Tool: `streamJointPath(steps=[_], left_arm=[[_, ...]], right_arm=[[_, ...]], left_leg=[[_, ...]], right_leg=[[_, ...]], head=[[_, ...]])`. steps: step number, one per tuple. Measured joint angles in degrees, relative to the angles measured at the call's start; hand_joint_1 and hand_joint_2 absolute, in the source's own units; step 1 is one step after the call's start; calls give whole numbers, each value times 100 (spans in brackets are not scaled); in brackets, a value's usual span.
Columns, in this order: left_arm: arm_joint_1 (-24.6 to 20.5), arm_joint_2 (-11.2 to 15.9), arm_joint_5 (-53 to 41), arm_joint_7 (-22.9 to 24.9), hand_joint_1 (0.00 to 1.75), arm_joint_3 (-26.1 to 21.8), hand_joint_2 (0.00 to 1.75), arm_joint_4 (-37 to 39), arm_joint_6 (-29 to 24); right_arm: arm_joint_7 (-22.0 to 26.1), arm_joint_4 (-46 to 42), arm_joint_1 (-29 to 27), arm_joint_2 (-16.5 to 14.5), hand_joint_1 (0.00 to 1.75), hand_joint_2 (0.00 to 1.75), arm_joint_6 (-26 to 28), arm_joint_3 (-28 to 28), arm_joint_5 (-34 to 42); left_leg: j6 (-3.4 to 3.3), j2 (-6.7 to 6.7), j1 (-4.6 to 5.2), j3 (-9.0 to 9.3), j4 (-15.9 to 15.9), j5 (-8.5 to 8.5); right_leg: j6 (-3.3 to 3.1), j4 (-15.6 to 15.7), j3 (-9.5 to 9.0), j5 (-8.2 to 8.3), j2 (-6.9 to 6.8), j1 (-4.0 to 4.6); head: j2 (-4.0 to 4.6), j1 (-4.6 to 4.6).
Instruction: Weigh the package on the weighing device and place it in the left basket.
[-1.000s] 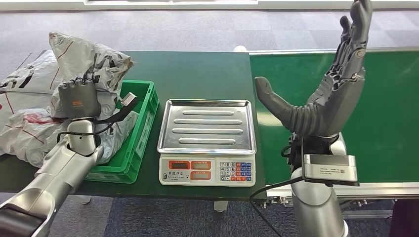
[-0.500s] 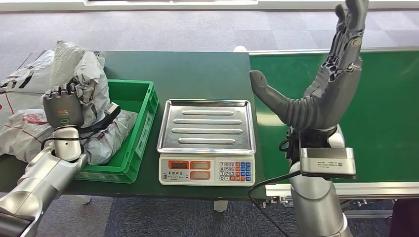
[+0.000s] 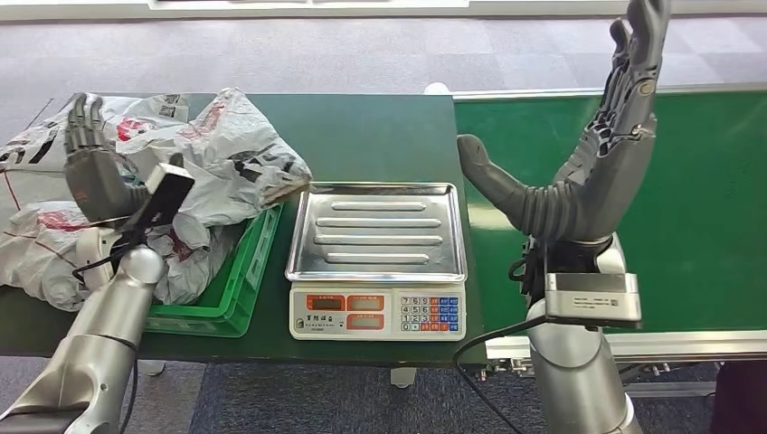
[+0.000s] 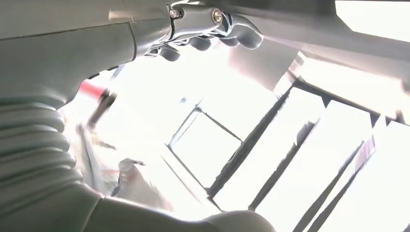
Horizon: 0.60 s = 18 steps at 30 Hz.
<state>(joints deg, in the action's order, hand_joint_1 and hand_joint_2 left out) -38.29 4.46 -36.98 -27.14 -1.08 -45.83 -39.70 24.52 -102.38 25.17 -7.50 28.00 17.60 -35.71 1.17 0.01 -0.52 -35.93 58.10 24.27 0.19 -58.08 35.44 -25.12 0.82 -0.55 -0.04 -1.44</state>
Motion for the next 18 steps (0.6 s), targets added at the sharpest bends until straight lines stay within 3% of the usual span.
streamJointPath(steps=[2, 7, 18], left_arm=[[166, -208, 549, -212, 0, -448, 0, -617, 48], [418, -490, 724, -288, 0, -1000, 0, -1483, 73], [524, -658, 760, -303, 0, -1337, 0, -1960, 75]], right_arm=[[-1, 0, 2, 1, 0, 175, 3, 0, 25], [-3, 2, 10, 1, 0, 175, 4, -1, 35], [-9, 2, 14, 1, 0, 175, -3, -1, 37]], left_leg=[[-2, -6, 0, 1, 0, 4], [-2, 10, -5, -2, -2, 4], [-2, 19, -5, -2, -2, 2]], right_leg=[[0, 0, 1, -1, 6, 0], [-2, 0, -4, -6, -10, 6], [-2, 0, -7, -6, -12, 6]], head=[[0, 0], [0, 0], [0, 0]])
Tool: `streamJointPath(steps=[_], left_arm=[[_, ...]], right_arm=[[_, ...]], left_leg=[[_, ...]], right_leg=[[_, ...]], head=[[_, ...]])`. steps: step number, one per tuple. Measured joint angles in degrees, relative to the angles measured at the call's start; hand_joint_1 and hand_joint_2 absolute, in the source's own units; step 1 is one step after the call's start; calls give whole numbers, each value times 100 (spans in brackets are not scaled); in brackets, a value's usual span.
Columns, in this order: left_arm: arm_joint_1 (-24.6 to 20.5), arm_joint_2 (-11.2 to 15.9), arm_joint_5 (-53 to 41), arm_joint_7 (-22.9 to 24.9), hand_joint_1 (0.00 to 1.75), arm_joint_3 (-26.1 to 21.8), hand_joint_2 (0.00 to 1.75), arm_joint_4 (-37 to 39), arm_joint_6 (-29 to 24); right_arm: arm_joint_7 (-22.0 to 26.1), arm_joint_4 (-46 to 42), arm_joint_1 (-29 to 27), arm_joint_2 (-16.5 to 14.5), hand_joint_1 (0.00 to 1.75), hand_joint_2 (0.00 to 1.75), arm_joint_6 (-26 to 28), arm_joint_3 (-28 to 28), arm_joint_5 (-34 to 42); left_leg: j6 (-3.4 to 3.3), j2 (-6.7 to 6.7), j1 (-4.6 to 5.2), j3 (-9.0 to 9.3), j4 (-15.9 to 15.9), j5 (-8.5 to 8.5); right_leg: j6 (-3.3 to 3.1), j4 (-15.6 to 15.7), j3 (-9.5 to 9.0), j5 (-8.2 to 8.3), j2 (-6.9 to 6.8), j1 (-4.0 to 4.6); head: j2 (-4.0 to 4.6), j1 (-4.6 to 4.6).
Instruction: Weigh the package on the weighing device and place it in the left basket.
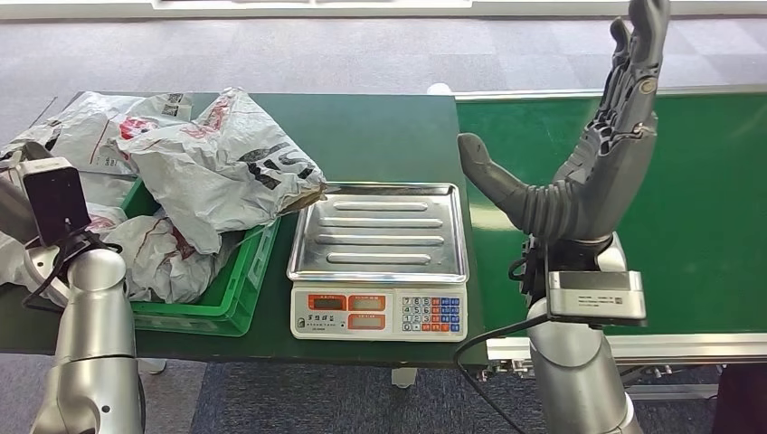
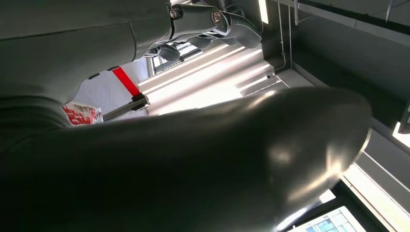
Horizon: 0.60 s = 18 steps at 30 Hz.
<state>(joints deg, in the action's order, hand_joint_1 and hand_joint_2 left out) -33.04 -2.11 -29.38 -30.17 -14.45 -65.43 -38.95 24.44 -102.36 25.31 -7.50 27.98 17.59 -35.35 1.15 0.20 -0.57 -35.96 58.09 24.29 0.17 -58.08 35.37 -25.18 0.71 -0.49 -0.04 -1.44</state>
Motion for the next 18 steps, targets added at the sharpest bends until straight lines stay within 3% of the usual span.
streamJointPath(steps=[18], left_arm=[[12, -54, -1, 0, 0, -80, 0, -76, 2]], right_arm=[[0, 0, 2, 0, 0, 175, 0, 0, 1]], left_leg=[[0, 4, 0, 0, 0, 0]], right_leg=[[0, 0, 0, 0, -3, 0]], head=[[0, 0]])
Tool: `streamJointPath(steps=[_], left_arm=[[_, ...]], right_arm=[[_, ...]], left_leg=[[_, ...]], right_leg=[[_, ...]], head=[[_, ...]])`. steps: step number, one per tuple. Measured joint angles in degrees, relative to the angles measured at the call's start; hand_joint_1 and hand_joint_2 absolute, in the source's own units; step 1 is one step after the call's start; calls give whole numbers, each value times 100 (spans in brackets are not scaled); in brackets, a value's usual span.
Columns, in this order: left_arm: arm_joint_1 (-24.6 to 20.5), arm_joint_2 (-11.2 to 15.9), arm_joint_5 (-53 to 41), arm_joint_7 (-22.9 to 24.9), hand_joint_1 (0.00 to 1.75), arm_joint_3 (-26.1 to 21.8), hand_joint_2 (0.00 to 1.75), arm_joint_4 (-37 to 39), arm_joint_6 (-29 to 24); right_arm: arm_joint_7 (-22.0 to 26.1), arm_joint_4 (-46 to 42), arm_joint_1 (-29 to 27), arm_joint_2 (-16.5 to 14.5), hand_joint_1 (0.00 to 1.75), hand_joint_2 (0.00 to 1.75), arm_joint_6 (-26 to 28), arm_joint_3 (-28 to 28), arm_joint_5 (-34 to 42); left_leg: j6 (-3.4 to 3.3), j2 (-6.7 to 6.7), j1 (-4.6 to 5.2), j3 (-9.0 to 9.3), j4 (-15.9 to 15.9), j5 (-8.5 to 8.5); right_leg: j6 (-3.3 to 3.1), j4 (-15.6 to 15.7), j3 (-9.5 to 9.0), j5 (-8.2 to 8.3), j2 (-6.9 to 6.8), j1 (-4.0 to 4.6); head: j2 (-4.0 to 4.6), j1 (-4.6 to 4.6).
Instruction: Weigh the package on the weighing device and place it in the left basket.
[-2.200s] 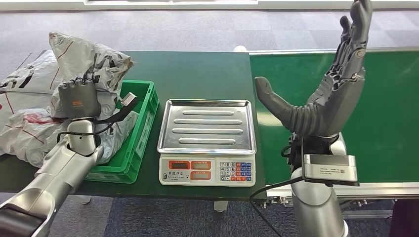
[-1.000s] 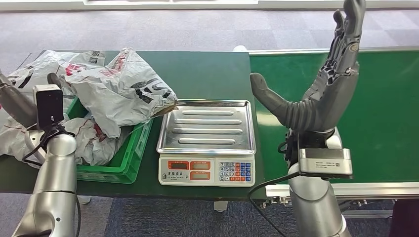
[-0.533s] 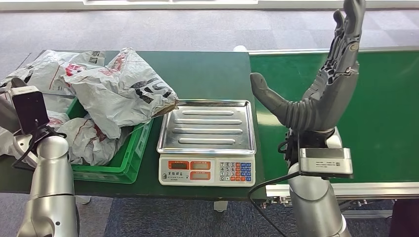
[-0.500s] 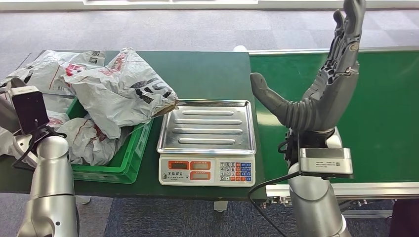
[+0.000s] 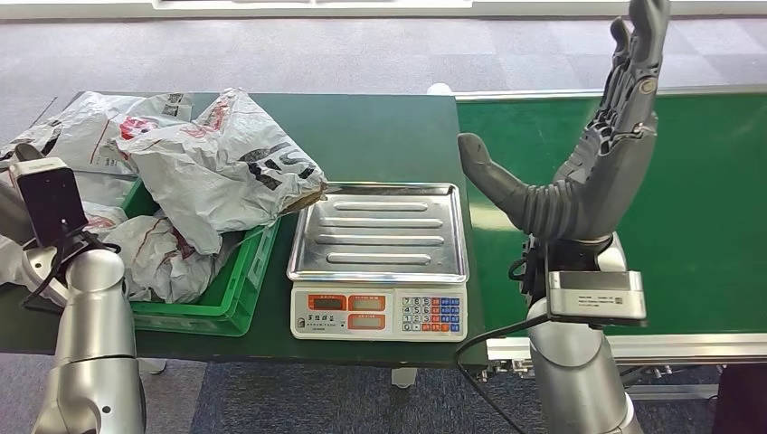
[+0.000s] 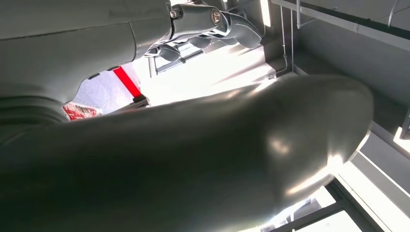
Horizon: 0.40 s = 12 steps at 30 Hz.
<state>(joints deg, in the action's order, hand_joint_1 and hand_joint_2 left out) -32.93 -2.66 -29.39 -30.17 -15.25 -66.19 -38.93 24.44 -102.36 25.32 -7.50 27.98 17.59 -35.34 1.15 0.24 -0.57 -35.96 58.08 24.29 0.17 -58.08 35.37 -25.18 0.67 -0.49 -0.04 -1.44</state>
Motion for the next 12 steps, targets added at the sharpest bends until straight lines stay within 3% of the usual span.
streamJointPath(steps=[12], left_arm=[[0, -19, 0, 0, 0, -14, 0, -8, 1]], right_arm=[[0, 0, 0, 0, 0, 175, 0, 0, 0]], left_leg=[[0, 1, 0, 0, 0, 0]], right_leg=[[0, 0, 0, 0, -1, 0]], head=[[0, 0]])
